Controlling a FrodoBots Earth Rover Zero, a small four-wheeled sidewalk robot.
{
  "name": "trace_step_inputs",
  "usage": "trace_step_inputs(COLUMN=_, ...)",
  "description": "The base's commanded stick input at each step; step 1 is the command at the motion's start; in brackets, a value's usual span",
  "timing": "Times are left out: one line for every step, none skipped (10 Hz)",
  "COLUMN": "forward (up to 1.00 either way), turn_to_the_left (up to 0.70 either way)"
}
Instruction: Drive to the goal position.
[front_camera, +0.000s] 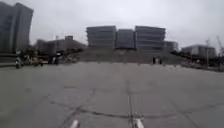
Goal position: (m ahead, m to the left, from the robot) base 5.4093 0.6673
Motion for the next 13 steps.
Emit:
trace_step_inputs(forward=1.00, turn_to_the_left=0.00)
trace_step_inputs(forward=1.00, turn_to_the_left=0.00)
trace_step_inputs(forward=1.00, turn_to_the_left=0.00)
trace_step_inputs(forward=1.00, turn_to_the_left=0.00)
trace_step_inputs(forward=1.00, turn_to_the_left=0.00)
trace_step_inputs(forward=0.85, turn_to_the_left=0.00)
trace_step_inputs(forward=0.62, turn_to_the_left=0.00)
trace_step_inputs(forward=0.40, turn_to_the_left=0.00)
trace_step_inputs(forward=0.18, turn_to_the_left=0.00)
trace_step_inputs(forward=0.00, turn_to_the_left=0.00)
trace_step_inputs(forward=0.00, turn_to_the_left=0.00)
trace_step_inputs(forward=0.00, turn_to_the_left=0.00)
trace_step_inputs(forward=0.00, turn_to_the_left=0.00)
